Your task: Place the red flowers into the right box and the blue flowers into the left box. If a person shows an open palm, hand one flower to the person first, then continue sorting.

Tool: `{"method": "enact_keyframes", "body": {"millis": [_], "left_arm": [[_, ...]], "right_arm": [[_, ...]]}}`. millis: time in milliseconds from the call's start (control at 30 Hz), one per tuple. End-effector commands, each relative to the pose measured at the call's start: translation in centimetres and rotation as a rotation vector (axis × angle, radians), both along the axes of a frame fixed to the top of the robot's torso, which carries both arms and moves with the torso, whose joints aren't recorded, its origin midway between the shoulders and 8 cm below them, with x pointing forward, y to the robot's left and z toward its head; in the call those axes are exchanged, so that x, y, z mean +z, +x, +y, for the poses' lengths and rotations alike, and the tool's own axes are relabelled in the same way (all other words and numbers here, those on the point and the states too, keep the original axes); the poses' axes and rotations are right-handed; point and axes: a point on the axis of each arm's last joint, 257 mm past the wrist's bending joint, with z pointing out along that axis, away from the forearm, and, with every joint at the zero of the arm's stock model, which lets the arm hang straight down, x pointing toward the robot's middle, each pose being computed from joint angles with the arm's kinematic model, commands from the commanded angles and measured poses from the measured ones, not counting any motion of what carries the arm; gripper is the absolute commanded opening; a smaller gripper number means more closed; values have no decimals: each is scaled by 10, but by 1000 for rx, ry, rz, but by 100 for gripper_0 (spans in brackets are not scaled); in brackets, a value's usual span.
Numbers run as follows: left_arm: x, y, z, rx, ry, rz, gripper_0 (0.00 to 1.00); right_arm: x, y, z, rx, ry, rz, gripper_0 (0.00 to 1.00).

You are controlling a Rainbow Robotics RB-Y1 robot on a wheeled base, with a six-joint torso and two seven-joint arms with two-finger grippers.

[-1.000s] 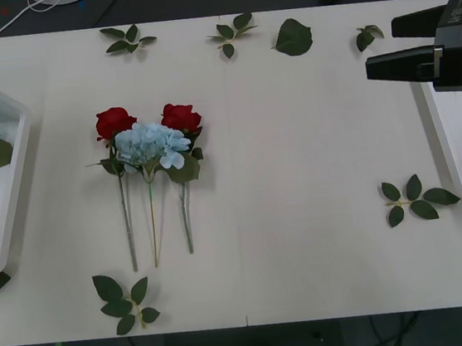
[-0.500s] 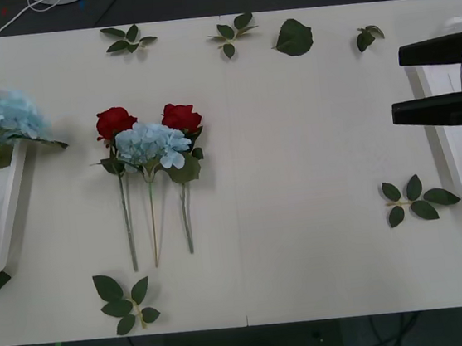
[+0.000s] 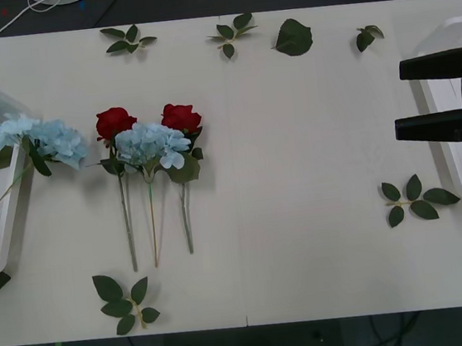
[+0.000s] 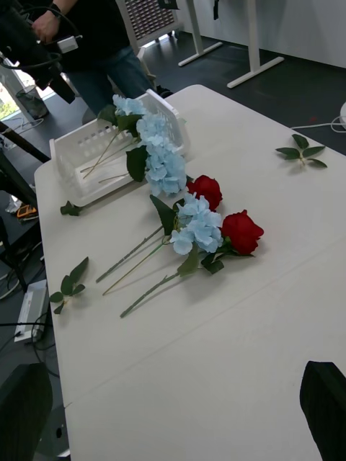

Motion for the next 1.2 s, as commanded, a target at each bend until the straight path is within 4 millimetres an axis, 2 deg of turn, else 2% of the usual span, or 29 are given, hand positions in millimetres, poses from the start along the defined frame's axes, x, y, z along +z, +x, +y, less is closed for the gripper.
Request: {"method": "enact_keyframes", "body": {"millis": [33, 233, 333, 467, 733, 1033, 1200], "left_arm": [[26, -1, 12, -34, 61, -56, 49], [17, 19, -24, -108, 4, -95, 49], [10, 41, -49, -159, 18, -129, 48], [-1, 60, -70, -207, 70, -152, 49], [-29, 90, -90, -300, 207, -208, 51], [-58, 101, -105, -422, 337, -221, 58], [-74, 110, -122, -449, 351, -236, 60]], "right_arm": [[6, -7, 1, 21, -41, -45, 100], [6, -7, 1, 21, -41, -45, 100], [6, -7, 1, 21, -41, -45, 100], [6, -7, 1, 21, -41, -45, 100], [6, -7, 1, 21, -41, -45, 100], [6, -7, 1, 21, -41, -45, 100], [6, -7, 1, 21, -41, -45, 100]]}}
